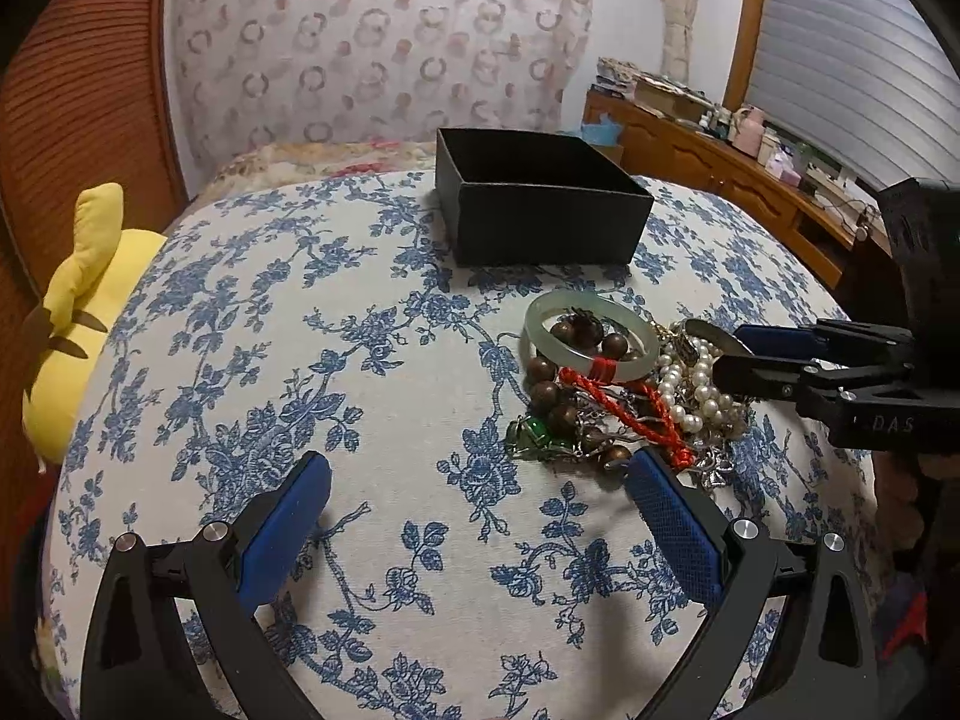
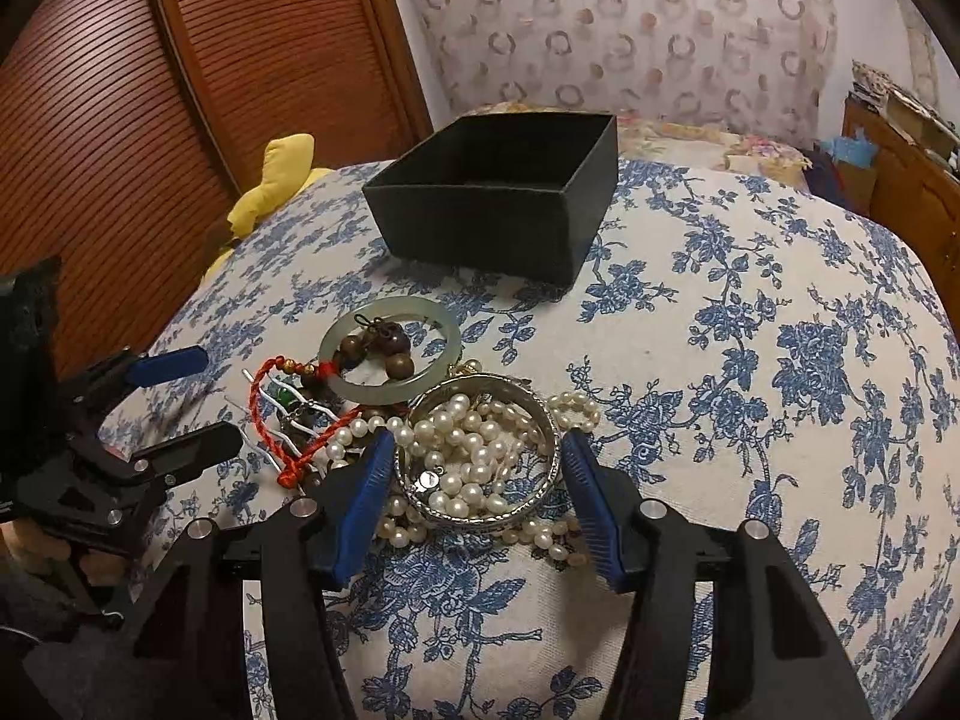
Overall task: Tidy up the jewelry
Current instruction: 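Move both tools forward toward the jewelry pile beside the black box, then grasp the green jade bangle with the left tool while the right tool grasps the silver bangle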
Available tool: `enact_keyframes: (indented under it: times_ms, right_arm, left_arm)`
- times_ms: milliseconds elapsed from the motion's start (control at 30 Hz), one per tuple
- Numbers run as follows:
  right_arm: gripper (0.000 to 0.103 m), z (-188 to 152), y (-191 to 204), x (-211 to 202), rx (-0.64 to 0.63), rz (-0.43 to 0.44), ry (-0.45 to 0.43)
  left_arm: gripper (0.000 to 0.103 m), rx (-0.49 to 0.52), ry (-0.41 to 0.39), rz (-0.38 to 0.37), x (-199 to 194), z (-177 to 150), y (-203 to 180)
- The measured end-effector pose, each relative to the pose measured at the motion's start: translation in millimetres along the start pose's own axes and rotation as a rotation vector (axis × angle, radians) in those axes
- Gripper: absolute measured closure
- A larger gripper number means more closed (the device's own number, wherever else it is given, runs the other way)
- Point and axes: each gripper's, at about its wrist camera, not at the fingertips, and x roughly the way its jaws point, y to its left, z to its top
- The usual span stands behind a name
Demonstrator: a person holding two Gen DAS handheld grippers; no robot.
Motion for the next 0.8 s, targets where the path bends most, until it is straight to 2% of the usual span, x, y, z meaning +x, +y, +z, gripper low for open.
enact_keyframes:
  times_ms: [300, 500, 633, 800]
  right_arm:
    - [0.044, -4.0, -3.7, -24.5, -0.011, -0.051, -0.069]
    - [0.044, -1.5, -6.8, -39.5, -0.031, -0.082, -0.109]
    - [0.044, -2.1, -10.0, -46.1, -0.027, -0.083, -0.122]
    - [0.044, -5.6, -14.7, -47.3, -0.020, -0.081, -0.122]
  left_arm:
    - [0.007, 0.021, 0.006, -0.020, 3.0, 11.0, -6.7]
    - [0.007, 0.041, 0.007, -0.073, 9.4, 30.0, -13.3]
    - [0.007, 0.088, 0.036, -0.107, 22.1, 43.2, -22.3]
    - [0.017, 0.145, 0.103, -0.158, 40.1, 56.0, -32.8]
